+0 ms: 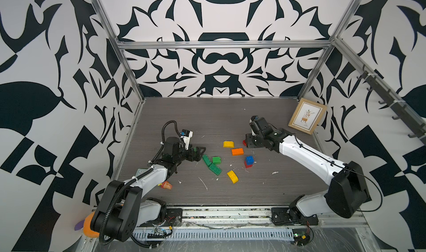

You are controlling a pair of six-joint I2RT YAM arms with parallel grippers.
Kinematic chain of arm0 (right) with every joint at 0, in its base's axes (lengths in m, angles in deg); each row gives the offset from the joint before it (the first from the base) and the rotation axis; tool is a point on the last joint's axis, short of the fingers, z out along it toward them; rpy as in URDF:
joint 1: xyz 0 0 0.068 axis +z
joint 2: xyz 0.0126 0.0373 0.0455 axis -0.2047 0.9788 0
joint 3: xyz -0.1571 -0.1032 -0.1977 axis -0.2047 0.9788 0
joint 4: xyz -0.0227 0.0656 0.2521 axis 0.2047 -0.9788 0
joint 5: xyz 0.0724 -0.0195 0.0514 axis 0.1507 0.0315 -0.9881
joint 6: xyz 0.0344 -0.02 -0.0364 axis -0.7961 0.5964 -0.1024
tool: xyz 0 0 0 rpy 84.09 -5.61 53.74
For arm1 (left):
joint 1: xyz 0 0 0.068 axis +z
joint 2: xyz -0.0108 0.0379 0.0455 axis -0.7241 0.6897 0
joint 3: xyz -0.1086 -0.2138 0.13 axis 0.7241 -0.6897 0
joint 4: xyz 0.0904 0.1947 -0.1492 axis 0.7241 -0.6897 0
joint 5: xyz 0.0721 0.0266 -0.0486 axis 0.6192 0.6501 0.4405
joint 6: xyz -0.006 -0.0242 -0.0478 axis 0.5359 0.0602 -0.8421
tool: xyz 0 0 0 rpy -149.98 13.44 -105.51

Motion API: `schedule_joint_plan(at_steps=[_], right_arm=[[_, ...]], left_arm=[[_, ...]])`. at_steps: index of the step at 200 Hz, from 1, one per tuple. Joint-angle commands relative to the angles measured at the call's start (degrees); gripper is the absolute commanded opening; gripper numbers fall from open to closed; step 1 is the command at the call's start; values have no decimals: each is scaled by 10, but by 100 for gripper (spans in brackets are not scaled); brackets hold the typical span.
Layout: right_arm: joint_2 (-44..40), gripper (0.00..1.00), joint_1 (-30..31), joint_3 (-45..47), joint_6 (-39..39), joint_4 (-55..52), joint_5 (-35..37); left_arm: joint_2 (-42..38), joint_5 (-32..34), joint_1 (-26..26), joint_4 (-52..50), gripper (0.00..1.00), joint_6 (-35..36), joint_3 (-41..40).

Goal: Assemble an ice cream with lego
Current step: Adjust the lego brick at the center of the board.

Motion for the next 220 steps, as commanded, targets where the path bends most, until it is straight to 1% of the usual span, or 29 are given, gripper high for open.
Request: schedule_joint_plan(at_steps=[1,15,35,72,115,168,185,211,220], right_arm=[[28,58,-34,-10,29,36,-48],[55,63,-54,-18,23,35,-84],[97,66,-73,-29,9,30,-144],[162,69,-87,-23,-10,79,-195],[208,71,-89,-63,5,85,-194],[281,74,-90,-161,41,50,-183],[297,75,-89,-178,47,41,-179],[298,71,-84,-188,60,16,-146],[292,70,-81,-186,66,8,-124]], left_arm=[[5,1,-2,-11,99,6,13],[4,4,-2,-12,99,7,13],[5,4,-2,-12,99,7,13],[9,4,-2,-14,99,8,15],[6,8,-2,-16,99,10,16],[8,10,-2,-20,99,11,17],[7,12,-2,-20,99,12,17],[6,12,-2,-21,99,12,17],[5,12,-2,-21,99,11,16]])
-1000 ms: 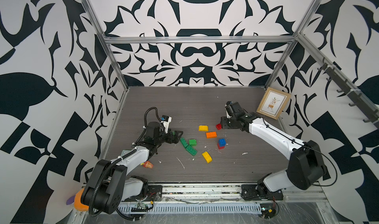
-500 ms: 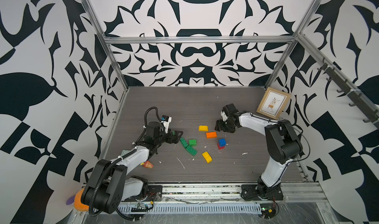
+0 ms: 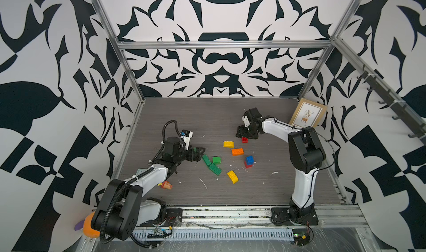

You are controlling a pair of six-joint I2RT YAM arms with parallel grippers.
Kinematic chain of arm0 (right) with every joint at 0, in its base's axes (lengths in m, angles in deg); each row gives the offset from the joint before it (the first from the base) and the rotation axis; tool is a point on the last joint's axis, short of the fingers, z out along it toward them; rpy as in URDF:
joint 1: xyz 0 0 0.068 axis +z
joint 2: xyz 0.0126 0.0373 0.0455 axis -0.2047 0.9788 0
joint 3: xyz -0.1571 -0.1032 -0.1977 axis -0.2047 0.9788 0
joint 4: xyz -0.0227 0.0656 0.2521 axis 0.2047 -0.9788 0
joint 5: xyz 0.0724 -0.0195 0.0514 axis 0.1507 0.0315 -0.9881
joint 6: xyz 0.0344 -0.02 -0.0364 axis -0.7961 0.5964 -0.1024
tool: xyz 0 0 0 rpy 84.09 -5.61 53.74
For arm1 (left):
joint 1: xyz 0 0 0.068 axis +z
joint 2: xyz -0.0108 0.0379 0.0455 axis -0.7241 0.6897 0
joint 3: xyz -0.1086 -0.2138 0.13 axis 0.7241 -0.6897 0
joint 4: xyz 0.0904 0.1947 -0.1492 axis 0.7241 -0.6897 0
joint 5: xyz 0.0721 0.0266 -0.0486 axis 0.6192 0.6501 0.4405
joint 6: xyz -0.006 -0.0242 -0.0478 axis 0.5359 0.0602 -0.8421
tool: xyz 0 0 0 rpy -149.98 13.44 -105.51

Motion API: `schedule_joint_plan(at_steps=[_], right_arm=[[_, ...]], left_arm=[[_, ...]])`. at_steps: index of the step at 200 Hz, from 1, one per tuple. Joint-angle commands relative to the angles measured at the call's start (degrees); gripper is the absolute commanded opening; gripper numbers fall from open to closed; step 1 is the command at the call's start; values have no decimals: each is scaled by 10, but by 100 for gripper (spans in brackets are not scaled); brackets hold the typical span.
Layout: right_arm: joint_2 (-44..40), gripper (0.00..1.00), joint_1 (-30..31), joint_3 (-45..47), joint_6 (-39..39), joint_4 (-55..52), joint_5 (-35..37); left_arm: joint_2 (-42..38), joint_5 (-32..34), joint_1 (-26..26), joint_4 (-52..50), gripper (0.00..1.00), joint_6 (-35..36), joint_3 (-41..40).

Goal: Assemble an ice cream with lego
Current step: Adjust the lego brick at the center of the board, then pick up the lego brick from the center of the board.

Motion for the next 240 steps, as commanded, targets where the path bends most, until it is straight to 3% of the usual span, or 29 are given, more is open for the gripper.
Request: schedule_joint_plan(at_steps=[1,32,171,213,240], right_arm=[[-20,70,7,-17,25,-40,50],[-30,67,23,-9,51,-60,112],[-23,33,60,5,40,-54,169],[-76,21,60,28,59,-19,110],[-172,19,60,69,100,26,0]], left_arm=[[1,2,-2,-8,99,7,12],[1,2,-2,-7,99,7,12],[-19,7,-2,-2,99,5,3],[-56,-16,-2,-4,99,-21,15],[-81,-88,-2,33,99,-71,57]])
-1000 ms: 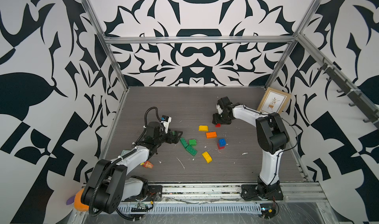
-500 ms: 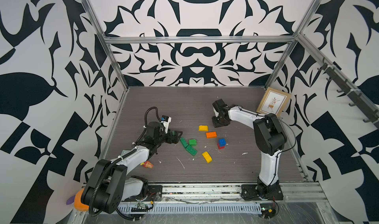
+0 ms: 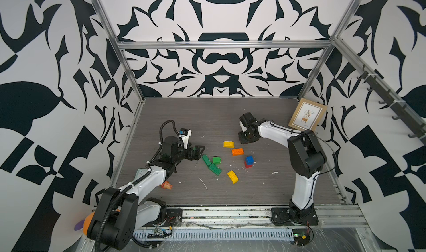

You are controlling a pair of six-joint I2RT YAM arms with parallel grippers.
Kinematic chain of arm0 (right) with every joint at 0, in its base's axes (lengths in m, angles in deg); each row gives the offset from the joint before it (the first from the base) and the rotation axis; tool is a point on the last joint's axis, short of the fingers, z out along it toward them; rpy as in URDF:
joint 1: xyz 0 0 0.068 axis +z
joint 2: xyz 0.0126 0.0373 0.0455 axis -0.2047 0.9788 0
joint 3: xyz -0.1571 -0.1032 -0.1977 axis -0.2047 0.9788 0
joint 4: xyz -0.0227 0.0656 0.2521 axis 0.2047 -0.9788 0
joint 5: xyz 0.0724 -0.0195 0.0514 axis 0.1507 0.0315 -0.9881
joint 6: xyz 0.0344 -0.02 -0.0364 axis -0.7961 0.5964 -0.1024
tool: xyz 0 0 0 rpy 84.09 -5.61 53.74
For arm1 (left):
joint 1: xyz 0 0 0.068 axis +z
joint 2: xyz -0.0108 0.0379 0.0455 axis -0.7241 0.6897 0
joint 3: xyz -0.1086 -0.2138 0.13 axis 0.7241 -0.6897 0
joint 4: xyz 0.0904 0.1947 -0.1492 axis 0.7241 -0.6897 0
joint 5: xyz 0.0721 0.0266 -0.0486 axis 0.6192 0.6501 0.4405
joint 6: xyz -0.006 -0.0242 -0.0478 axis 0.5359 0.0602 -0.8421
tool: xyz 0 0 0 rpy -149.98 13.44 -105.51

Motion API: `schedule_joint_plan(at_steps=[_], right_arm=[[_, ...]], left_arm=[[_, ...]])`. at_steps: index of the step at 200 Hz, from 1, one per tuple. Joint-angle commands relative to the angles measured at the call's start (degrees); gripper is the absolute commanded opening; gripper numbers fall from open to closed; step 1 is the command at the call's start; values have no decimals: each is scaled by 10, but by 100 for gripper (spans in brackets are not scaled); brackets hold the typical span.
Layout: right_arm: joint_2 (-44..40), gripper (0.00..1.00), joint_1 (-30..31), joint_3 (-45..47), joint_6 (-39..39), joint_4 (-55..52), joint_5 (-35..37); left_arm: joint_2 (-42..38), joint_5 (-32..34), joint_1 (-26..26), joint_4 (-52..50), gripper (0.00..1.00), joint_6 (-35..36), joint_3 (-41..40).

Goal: Assemble an ice cream with lego
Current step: Pick up the lego brick from the center of the board.

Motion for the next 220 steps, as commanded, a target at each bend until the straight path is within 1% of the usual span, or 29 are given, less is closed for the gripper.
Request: schedule_joint_plan(at_steps=[1,13,25,43,59,82,114,126,130,140,160,170,174,180,195,220], right_arm=[[-109,19,4,20,41,55,-107],[-161,17,3,39,51,78,-160],[-212,16,3,57,59,106,-239],[-269,14,4,70,65,136,-331],[-307,13,3,79,68,158,-394],[-354,16,4,97,68,192,-458],[-398,16,3,117,61,217,-514],[-408,15,4,119,62,218,-525],[-410,15,3,120,62,219,-530],[-415,15,4,122,64,223,-542],[-422,15,3,128,66,231,-550],[-424,15,4,131,66,237,-555],[-425,16,4,132,66,238,-557],[-427,16,4,133,66,239,-559],[-432,16,3,137,67,244,-560],[-439,16,3,146,70,246,-556]], left_arm=[[-24,-75,-2,41,99,-46,51],[-14,-128,-2,46,99,-57,91],[6,-196,-2,45,99,-61,138],[40,-292,-2,78,99,-77,188],[60,-342,-5,100,99,-89,221],[62,-343,-33,99,99,-72,249],[64,-350,-79,96,100,-64,284],[64,-365,-93,97,99,-63,298],[84,-371,-98,96,98,-64,304],[94,-392,-107,102,96,-73,318],[111,-419,-115,181,89,-128,322],[120,-420,-116,229,86,-161,319],[124,-421,-117,241,81,-177,317],[130,-424,-117,264,79,-189,319],[144,-430,-118,281,73,-212,328],[152,-427,-130,275,62,-208,340]])
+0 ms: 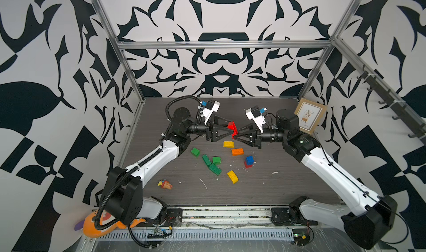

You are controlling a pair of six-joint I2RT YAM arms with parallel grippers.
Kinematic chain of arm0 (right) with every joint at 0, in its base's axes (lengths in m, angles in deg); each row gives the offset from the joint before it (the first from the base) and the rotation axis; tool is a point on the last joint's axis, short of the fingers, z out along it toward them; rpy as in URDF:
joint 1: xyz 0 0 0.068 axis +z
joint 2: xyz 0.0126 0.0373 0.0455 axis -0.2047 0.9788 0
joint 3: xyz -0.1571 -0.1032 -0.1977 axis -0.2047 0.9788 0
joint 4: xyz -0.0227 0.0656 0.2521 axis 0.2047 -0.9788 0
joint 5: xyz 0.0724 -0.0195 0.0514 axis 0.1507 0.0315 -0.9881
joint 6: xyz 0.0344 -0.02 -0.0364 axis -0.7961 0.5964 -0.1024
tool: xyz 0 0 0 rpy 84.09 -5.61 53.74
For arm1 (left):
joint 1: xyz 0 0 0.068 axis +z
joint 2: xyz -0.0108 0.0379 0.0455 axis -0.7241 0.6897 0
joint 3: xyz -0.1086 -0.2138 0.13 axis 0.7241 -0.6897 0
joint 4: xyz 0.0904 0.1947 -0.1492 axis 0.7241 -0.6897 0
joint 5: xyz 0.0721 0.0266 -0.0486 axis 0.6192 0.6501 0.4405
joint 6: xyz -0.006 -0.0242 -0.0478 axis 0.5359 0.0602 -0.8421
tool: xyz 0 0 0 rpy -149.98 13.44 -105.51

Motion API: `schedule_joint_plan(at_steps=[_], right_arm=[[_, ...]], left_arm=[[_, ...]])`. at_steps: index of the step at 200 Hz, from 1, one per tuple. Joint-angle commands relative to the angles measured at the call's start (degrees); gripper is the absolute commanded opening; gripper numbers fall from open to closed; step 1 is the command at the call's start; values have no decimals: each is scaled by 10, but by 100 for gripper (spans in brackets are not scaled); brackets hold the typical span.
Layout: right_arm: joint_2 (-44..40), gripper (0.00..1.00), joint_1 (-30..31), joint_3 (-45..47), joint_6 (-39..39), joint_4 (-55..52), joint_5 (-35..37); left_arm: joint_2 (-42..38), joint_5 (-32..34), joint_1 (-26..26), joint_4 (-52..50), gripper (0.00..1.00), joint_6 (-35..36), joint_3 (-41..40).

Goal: Assemble an ice cream with lego
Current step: Pick up the lego brick from the center of the board, then place the lego brick at the center of the board.

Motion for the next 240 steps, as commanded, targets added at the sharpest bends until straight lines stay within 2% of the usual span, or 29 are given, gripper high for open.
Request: schedule_joint_plan(at_steps=[1,9,18,35,54,67,80,99,115,124,136,143,160,185,204,211,220,240], right_arm=[[-17,16,3,3,8,31,-16],[-18,16,3,6,8,32,-15],[-19,16,3,8,8,33,-14],[-22,17,3,15,5,43,-7],[-25,20,3,20,2,52,1],[-31,33,2,26,1,58,28],[-43,37,2,31,5,50,93],[-65,55,-1,35,12,7,230],[-79,57,-4,42,21,-22,346],[-77,58,-4,38,33,-43,388],[-67,59,-5,34,46,-62,420],[-56,59,-5,30,53,-70,434],[-19,58,-7,28,58,-61,477],[59,59,-7,-28,53,-114,484],[121,60,-7,-77,27,-163,476],[136,61,-6,-81,14,-166,467],[152,61,-6,-82,-4,-163,458],[178,62,4,-82,-18,-161,453]], left_arm=[[4,-16,-9,44,62,-31,28],[5,-13,-13,32,57,-21,31],[6,-9,-18,3,48,-2,38],[9,2,-26,-42,18,23,47],[10,5,-28,-42,13,23,50],[11,11,-29,-58,0,28,56],[8,39,-28,-122,0,58,71],[12,125,-29,-319,0,137,127],[30,268,-28,-500,0,178,192],[47,375,-27,-585,0,180,223],[73,474,-28,-658,0,175,245],[87,507,-27,-673,0,170,245],[131,517,-18,-679,0,146,240],[192,516,-11,-657,0,113,236],[235,539,-11,-652,0,104,244],[250,549,-10,-647,0,103,245],[272,570,-10,-658,5,105,255],[308,595,-8,-680,5,112,272]])
